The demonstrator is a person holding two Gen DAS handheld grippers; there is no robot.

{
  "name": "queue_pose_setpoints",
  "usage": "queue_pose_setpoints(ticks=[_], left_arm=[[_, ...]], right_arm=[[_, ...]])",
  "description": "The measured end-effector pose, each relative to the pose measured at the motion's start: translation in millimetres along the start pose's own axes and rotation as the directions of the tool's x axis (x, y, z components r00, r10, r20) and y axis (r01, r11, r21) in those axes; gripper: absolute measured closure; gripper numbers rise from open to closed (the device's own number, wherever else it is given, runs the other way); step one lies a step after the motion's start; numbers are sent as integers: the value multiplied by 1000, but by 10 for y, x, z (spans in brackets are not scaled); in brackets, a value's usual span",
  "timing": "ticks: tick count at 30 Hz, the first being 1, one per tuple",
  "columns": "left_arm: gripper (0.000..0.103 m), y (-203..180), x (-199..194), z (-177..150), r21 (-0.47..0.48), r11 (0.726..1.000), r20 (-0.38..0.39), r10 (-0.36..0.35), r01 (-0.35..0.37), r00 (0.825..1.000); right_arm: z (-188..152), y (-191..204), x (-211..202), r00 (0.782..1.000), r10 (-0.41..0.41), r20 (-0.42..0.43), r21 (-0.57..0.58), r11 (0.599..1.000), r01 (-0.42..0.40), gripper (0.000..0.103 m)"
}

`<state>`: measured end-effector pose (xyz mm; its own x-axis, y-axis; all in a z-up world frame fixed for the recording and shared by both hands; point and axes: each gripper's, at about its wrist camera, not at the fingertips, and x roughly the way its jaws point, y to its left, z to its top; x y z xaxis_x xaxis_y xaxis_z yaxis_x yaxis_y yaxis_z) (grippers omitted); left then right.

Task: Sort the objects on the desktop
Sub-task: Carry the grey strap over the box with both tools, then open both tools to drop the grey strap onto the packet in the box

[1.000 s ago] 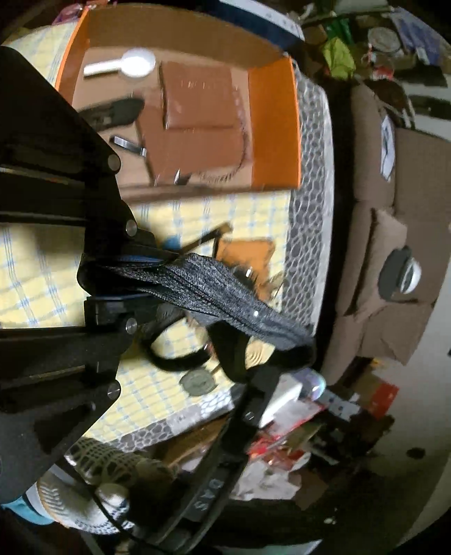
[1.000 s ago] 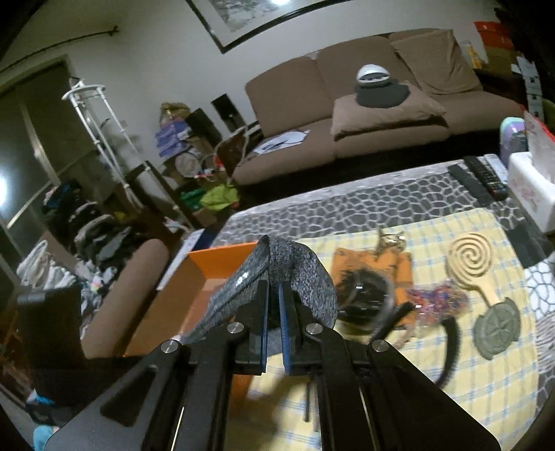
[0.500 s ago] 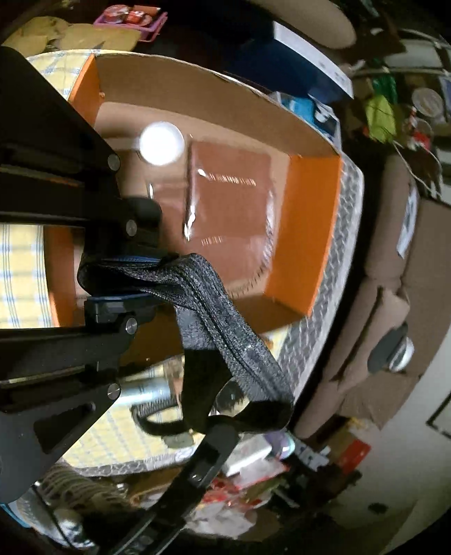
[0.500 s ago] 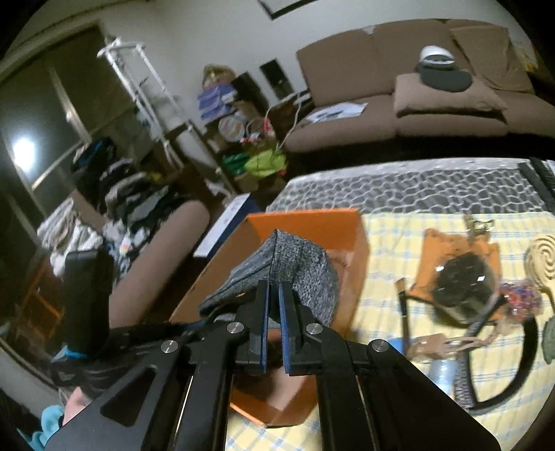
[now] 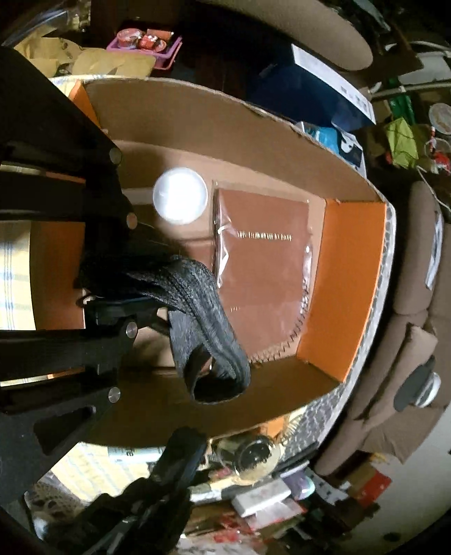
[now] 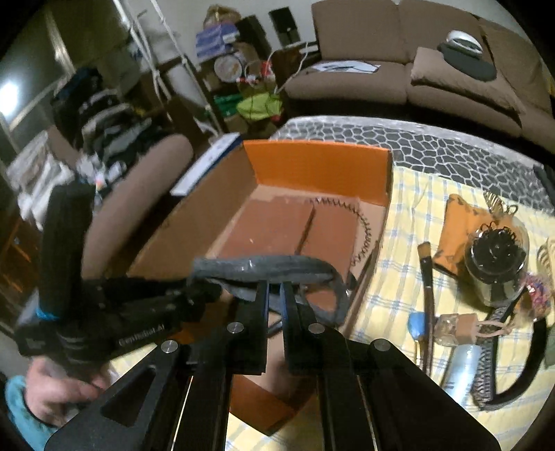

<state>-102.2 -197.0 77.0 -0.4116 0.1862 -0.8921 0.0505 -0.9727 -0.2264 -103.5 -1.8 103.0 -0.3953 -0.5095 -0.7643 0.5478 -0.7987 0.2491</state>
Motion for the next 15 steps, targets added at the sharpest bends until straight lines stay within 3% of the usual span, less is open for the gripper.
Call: queue_pose_setpoints(ticks=[2,4,6,9,15], left_arm=[[66,65,-37,9,-25,1000,2,-18,18,1000],[44,133,-103,19,-53,998,19,-26,27,999],[36,172,-183,23,-68,997,43,-30,33,999],[33,179,-238,42,-66,998,66,-9,14,998],[22,43,-239,50,-27,1000,85,-7,9,996]], right_arm=[[-20,19,0,1000,-5,-7,-17,1000,5,95],[-34,8,-29,1000,-9,0,-14,1000,9,95],[-31,-39,-70,1000,-17,13,-4,1000,17,95],[-10,-154,-142,999,-34,38,32,999,32,88],[4,-348,-252,994,-74,76,88,994,67,50]])
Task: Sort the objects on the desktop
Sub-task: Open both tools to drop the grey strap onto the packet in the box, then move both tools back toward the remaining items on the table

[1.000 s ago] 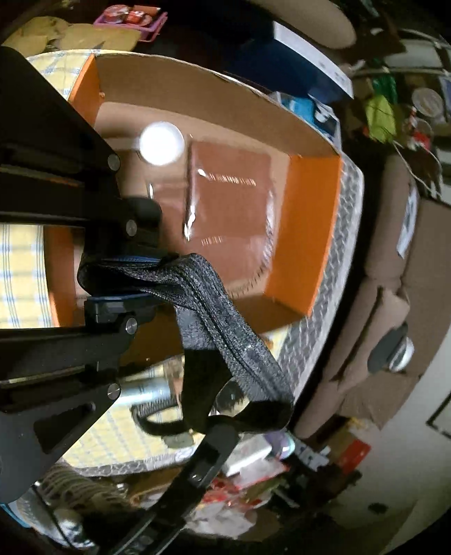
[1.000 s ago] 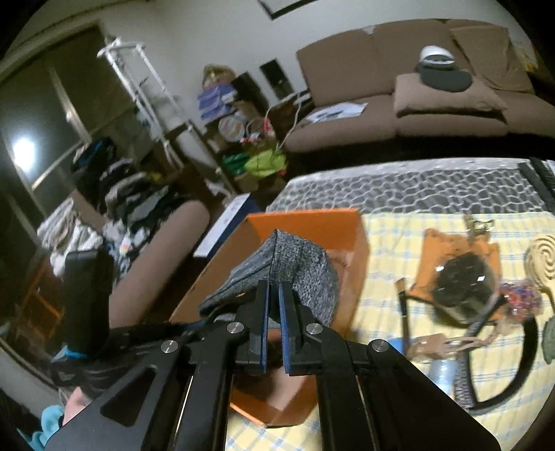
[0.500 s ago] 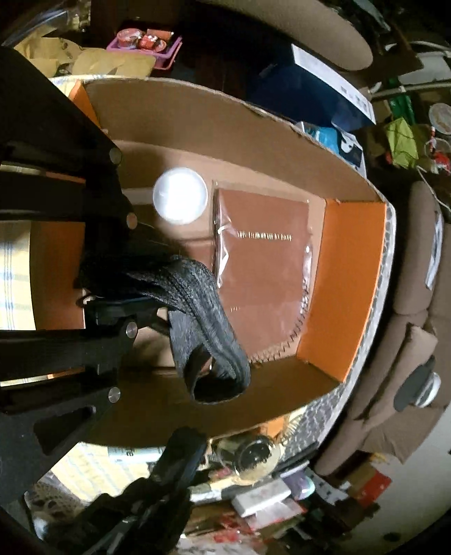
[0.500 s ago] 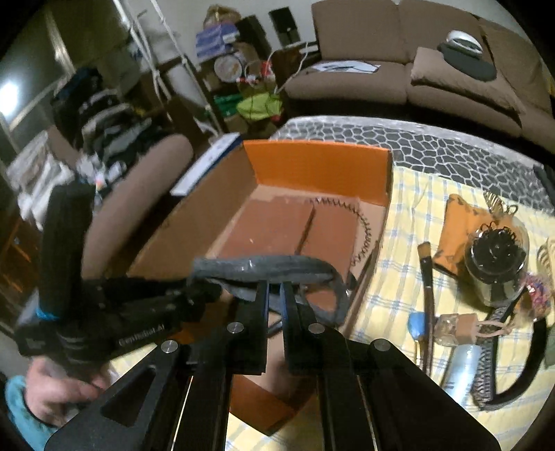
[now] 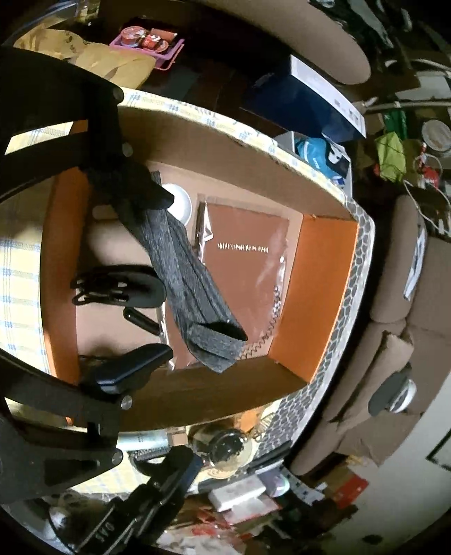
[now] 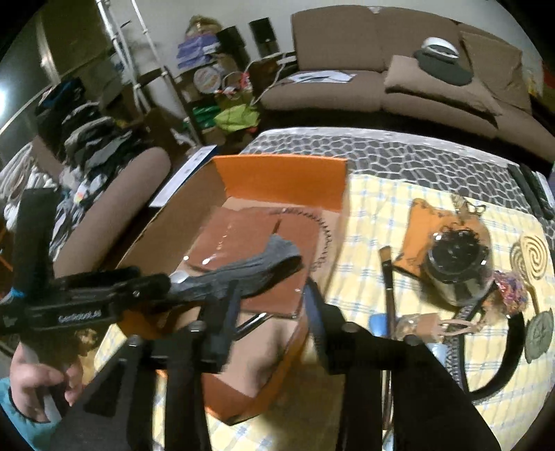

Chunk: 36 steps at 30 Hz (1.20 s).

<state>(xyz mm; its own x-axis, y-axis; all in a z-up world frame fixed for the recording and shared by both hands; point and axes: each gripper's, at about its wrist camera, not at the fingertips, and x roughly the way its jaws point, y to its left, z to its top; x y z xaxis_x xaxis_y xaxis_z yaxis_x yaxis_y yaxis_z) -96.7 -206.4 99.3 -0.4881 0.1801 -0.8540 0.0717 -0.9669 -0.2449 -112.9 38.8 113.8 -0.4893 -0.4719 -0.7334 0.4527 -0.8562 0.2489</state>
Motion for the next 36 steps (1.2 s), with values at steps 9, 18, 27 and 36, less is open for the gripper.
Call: queue_pose_setpoints(ticks=[9,18,27,36], left_arm=[[2,-272,-41,-31,76,997,43,16,-20,999],[0,-500,-108,-98,133,991,102,18,-32,995],[0,-780,-217,-211,193,980,139,-86,58,987],[0,-1335,-120,-422,220,950,25,-234,223,972]], right_arm=[[-12,-135,-90,999,-26,41,19,1000,25,19],[-73,-396,-189,997,-66,42,58,996,64,15],[-174,-755,-367,989,-140,42,85,987,136,14],[-329,-1250,-547,979,-204,22,160,967,198,14]])
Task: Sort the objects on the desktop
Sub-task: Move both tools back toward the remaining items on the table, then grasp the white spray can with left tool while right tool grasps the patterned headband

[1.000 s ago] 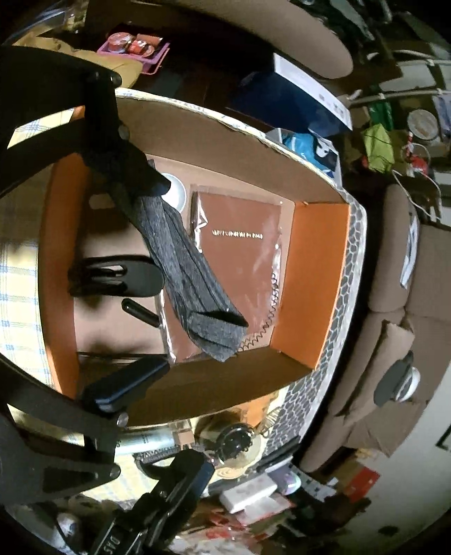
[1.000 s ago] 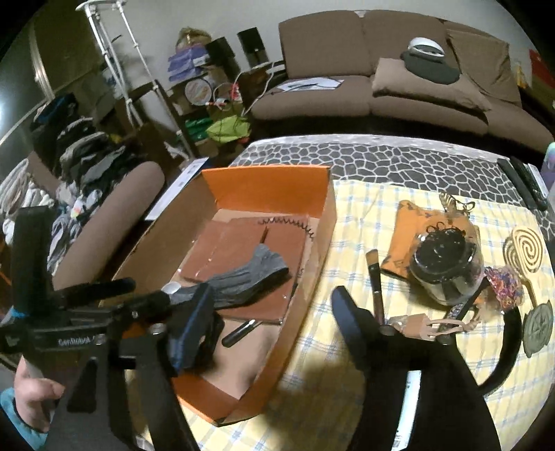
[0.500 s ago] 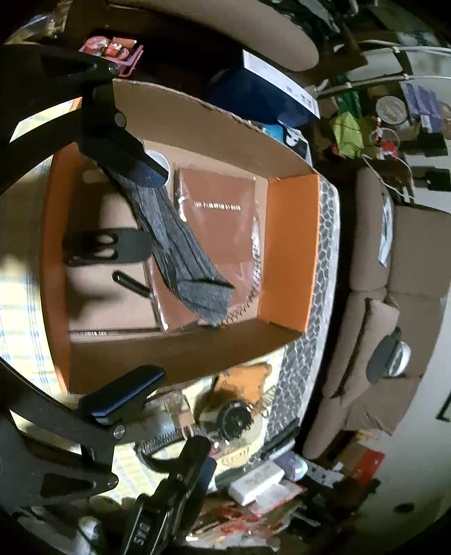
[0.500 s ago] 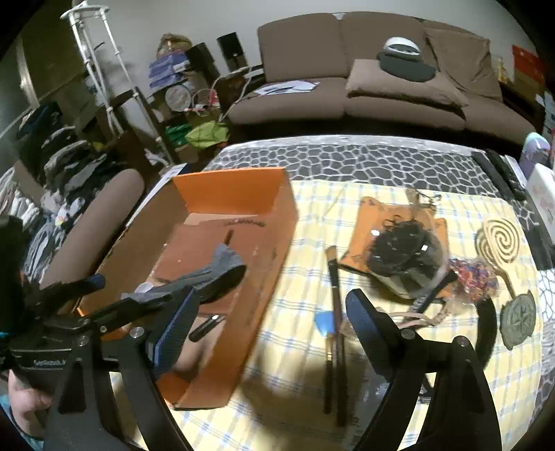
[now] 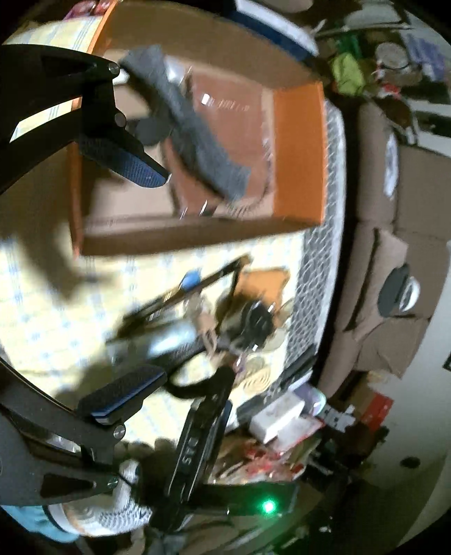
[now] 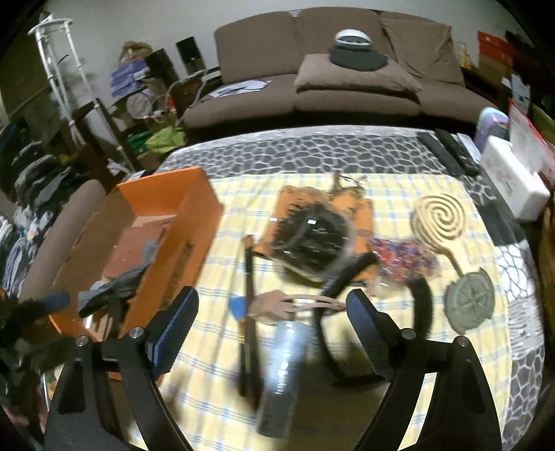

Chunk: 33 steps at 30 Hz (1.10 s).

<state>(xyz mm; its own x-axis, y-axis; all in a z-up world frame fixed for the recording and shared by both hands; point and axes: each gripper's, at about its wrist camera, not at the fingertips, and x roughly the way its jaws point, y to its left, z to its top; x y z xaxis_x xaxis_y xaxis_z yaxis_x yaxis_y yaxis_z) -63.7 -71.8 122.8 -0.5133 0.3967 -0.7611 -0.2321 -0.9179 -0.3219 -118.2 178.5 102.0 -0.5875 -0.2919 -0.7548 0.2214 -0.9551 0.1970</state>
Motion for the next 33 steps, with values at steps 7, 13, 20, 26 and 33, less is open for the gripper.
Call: queue_pose_setpoints(ticks=[7,13,20,26,33], left_arm=[[0,-535,285,-161,111,994,-54,31,-25,998],[0,-923,547,-319,159,987,-103,39,-22,994],[1,-1075,976,-404,165,981,-137,123,-100,983],[10,-1026,1260,-445,160,974,-156,183,-158,971],[26,-1003,1446,-516,160,969,-194,216,-186,957]], right_arm=[[-23,-305,-25,999,-47,-7,39,998,47,16],[-29,-621,-77,998,-58,-2,115,992,58,18],[-71,-876,-134,997,-78,-7,164,983,78,19],[-158,-1222,-133,988,-152,-35,204,967,156,19],[-303,-1411,46,980,-161,-119,219,958,184,43]])
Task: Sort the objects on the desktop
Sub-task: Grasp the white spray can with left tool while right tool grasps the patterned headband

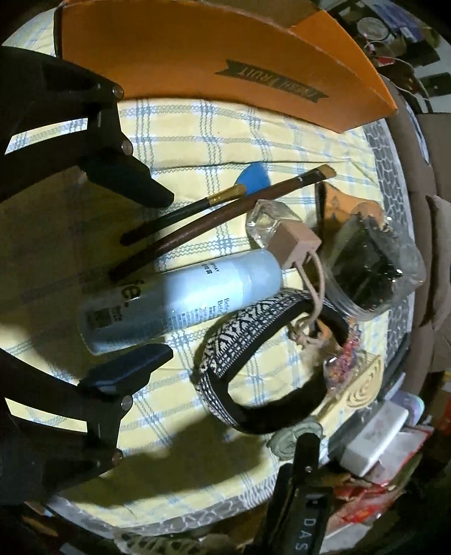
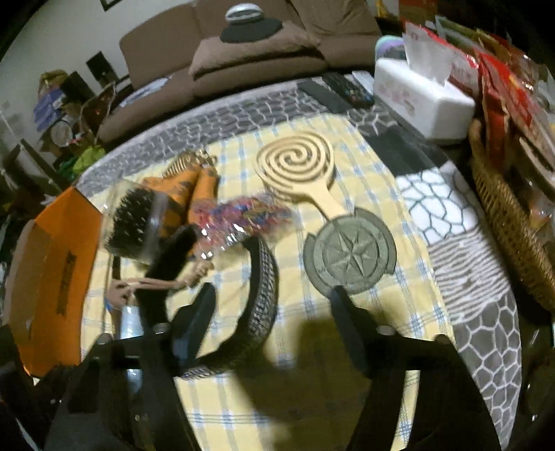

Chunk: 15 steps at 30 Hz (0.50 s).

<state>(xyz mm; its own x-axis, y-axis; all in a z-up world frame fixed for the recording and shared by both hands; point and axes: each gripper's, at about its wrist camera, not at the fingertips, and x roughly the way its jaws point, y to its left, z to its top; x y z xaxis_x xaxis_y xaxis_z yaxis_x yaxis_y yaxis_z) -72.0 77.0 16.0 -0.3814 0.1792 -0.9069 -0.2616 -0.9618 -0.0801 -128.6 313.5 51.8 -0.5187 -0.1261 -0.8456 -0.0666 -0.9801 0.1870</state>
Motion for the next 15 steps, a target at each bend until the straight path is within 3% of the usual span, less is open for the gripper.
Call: queue_pose_setpoints(ticks=[4,7,15], left_arm=[[30,-22,50,-17,2,1000,-12,5,-5,1000],[30,-46,72,-13,7,1000,-13,17,-17,1000],[30,-116,123,2,19,998,-12,59,-59,998]], right_arm=[[-50,7,117,999,27,-39,18,1000,-26,47],[-70,44,185,998,16,-58,19,1000,-15,57],[-184,159,463,990,-14,-140,1,1000,14,58]])
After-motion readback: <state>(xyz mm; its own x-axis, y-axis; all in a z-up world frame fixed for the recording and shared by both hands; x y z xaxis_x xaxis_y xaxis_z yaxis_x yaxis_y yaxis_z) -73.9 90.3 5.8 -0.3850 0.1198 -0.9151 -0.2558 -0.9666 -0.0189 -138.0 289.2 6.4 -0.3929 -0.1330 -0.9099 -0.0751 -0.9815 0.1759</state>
